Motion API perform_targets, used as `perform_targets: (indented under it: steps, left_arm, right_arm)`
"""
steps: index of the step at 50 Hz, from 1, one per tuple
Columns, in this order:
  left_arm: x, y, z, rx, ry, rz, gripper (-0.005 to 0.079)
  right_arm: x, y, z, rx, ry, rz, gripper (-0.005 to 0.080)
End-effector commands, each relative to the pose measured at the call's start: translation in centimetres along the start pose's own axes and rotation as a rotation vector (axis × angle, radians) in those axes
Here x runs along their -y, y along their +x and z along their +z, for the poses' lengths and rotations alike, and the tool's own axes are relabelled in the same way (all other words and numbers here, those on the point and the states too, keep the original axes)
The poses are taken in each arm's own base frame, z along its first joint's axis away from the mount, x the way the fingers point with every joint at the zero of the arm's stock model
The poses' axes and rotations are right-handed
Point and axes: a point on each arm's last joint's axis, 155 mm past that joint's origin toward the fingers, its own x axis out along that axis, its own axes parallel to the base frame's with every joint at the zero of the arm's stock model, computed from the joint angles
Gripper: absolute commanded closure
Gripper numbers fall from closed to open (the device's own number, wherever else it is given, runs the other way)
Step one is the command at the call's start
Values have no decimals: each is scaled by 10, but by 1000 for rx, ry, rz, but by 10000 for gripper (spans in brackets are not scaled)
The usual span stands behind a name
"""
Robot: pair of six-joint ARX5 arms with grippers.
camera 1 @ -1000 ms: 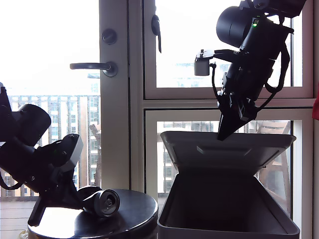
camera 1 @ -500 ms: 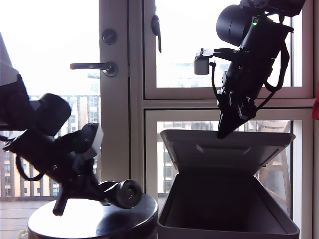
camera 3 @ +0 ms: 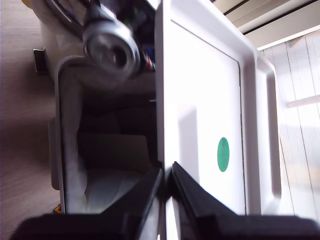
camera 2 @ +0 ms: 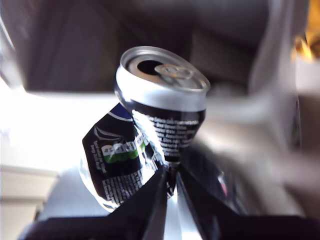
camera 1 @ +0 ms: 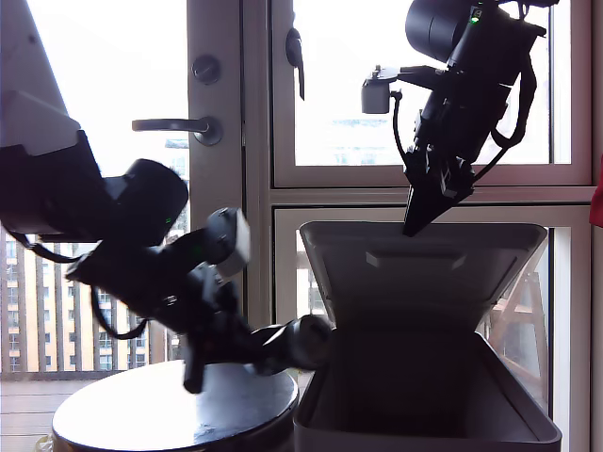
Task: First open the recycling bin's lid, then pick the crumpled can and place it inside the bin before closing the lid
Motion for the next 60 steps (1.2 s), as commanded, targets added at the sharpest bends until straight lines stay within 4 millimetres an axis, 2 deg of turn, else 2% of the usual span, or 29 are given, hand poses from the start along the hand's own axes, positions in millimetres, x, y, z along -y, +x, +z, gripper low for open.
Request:
perform_targets:
  steps: [1,12,22,39,52,60]
  left_arm:
    - [-3,-3,21,49,-8,15,766]
    - [11,4,62,134,-16,8,766]
    - [20,8,89,185,-30,-9,766]
    - [-4,24,138,244,-113,-13,767]
    - [-5,38,140,192,-132,-70,767]
    - [12,54,128,136,-150,-133,767]
  right_arm:
    - [15,-19,12,38,0,-53,765]
    - [15,-19,12,37,0,-53,765]
    - [15,-19,12,36,0,-50,765]
    - [15,-19,12,36,0,-51,765]
    - [16,-20,12,35,0,-54,765]
    - [18,-21,13,38,-1,-59,765]
